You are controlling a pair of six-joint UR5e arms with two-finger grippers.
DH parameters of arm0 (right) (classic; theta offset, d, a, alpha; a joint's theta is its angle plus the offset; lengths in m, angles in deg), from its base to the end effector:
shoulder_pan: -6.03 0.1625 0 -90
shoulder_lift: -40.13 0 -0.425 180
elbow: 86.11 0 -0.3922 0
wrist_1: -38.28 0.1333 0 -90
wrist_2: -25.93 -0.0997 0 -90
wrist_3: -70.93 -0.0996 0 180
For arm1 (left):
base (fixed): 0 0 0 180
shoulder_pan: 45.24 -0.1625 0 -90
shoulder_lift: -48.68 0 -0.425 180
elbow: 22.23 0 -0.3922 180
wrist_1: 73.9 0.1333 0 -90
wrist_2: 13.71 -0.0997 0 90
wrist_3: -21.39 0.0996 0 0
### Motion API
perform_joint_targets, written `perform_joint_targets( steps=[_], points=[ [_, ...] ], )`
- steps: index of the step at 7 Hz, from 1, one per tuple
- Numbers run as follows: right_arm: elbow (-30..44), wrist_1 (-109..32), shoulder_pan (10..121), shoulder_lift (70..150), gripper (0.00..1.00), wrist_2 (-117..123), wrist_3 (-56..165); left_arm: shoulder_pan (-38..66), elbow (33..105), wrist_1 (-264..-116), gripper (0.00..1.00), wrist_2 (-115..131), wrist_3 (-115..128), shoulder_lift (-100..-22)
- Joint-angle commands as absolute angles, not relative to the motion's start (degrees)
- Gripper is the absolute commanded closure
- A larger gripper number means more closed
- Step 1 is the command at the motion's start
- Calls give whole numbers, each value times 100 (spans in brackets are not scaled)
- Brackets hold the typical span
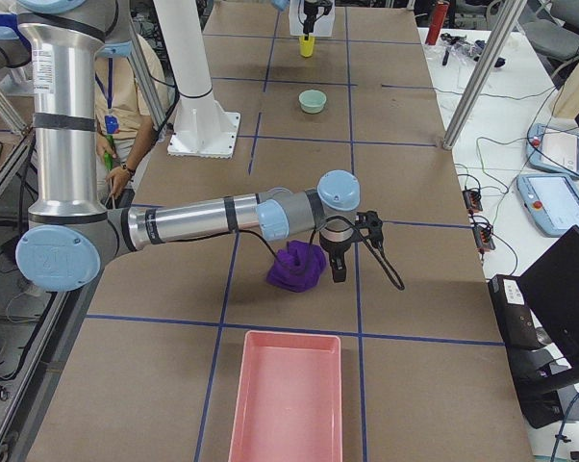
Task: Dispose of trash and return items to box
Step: 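Lift the yellow cup off the table toward the clear bin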
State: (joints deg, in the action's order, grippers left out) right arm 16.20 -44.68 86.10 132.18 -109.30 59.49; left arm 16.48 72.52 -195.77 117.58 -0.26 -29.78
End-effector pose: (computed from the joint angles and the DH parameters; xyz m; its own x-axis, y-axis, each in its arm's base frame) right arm -0.0223 -0.4903 0.5547 0.6769 -0.1363 0.7233 0.0310 0.9871 0.1570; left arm 0.1425 -0.4076 0.6508 0.6502 0.2656 -0.7119 -0.2036 0.9636 0.1735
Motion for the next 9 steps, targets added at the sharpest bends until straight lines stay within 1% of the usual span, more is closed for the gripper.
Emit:
perform_joint_targets(
  steps=[1,2,4,5,6,7,9],
  points=[
    [1637,-4460,8610,13206,0,-10950,5828,1366,7121,-19590,46,11742,-32,-3024],
    [1628,-4469,8610,13206,0,-10951,5828,1295,7111,-19564,99,11725,-93,-3120],
    [1637,-4469,8610,13232,0,-10951,5819,1321,7259,-19563,100,11549,-286,-3182],
    [1637,-4460,8610,13224,0,-10951,5810,1425,7913,-19442,100,11566,-252,-3148],
    [1637,-4460,8610,13206,0,-10951,5819,1783,8581,-18492,100,11566,-225,-3200],
    [1680,-4469,8610,13215,0,-10959,5819,2318,8849,-17734,100,11549,262,-3661],
    [1698,-4460,8610,13171,0,-10959,5810,3469,8406,-17420,100,11566,2227,-3771]
  ],
)
